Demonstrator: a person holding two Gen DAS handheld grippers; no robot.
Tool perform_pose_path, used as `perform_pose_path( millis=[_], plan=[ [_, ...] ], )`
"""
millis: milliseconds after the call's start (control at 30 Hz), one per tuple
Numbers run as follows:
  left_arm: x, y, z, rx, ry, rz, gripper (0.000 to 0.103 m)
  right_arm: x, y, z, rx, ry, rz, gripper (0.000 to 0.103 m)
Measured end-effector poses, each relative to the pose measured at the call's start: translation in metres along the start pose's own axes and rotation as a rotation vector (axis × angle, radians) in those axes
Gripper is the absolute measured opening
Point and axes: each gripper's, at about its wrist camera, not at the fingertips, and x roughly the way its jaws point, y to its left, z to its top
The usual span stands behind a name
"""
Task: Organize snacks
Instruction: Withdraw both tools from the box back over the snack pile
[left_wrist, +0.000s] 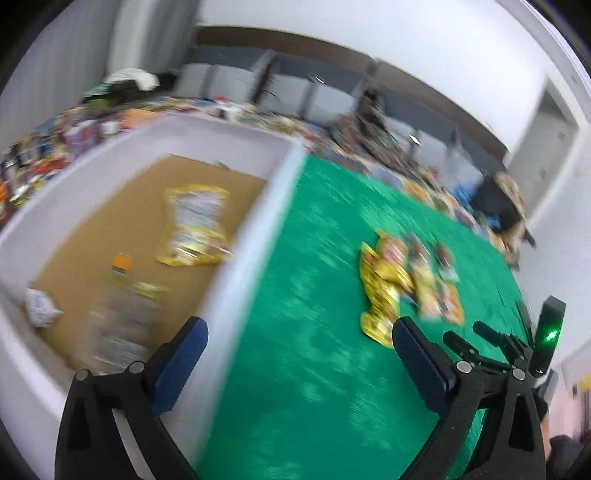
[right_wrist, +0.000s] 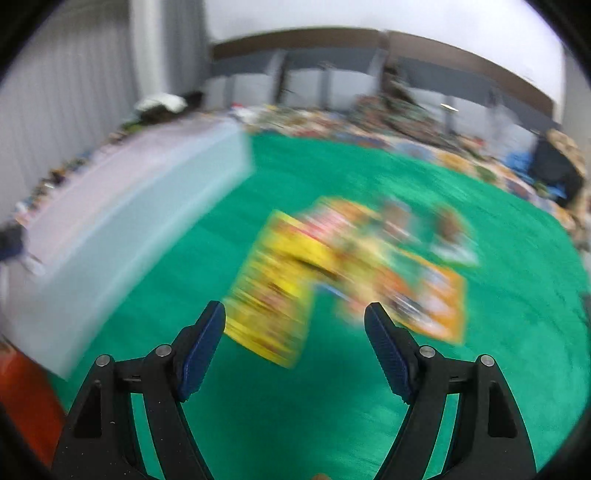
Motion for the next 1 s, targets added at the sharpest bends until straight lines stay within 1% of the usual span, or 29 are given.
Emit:
perform_pose_path(
  millis=[100, 167, 233, 300, 400, 433, 500, 567, 600, 733, 1000],
  plan=[
    [0.033, -0.041, -0.021, 0.064, 0.080, -0.036, 0.099, -0.003, -0.055, -0.034, 0.027, 0.044, -0.105, 0.081],
    [0.063, -0.064, -0.037, 0.101, 0.137, -0.037, 0.099, -0.006, -0.090, -0.048, 0.058, 0.066, -0.165, 0.081],
    [0.088, -0.077, -0.046, 0.137, 0.181, -0.018, 0.099, -0.008, -0.124, -0.059, 0.108, 0.079, -0.213, 0.081],
    [0.111, -0.090, -0.054, 0.183, 0.209, 0.021, 0.099, -0.009, -0.148, -0.065, 0.137, 0.083, -0.250, 0.081],
    [0.135, -0.099, -0.055, 0.193, 0.227, 0.056, 0.100, -0.007, -0.182, -0.069, 0.188, 0.093, -0.284, 0.081],
    [0.138, -0.102, -0.053, 0.204, 0.200, 0.078, 0.100, -0.007, -0.188, -0.071, 0.199, 0.094, -0.289, 0.081],
    [0.144, -0.107, -0.052, 0.222, 0.182, 0.096, 0.100, -0.005, -0.198, -0.071, 0.222, 0.100, -0.287, 0.081],
    [0.151, -0.113, -0.051, 0.264, 0.168, 0.121, 0.100, -0.004, -0.210, -0.074, 0.240, 0.111, -0.273, 0.081],
    [0.153, -0.113, -0.052, 0.280, 0.164, 0.131, 0.102, -0.002, -0.214, -0.074, 0.246, 0.119, -0.270, 0.081],
    [0.154, -0.110, -0.052, 0.287, 0.145, 0.125, 0.103, -0.007, -0.215, -0.082, 0.270, 0.101, -0.244, 0.081],
    [0.153, -0.109, -0.052, 0.285, 0.134, 0.129, 0.103, -0.005, -0.216, -0.084, 0.278, 0.113, -0.255, 0.089]
  ],
)
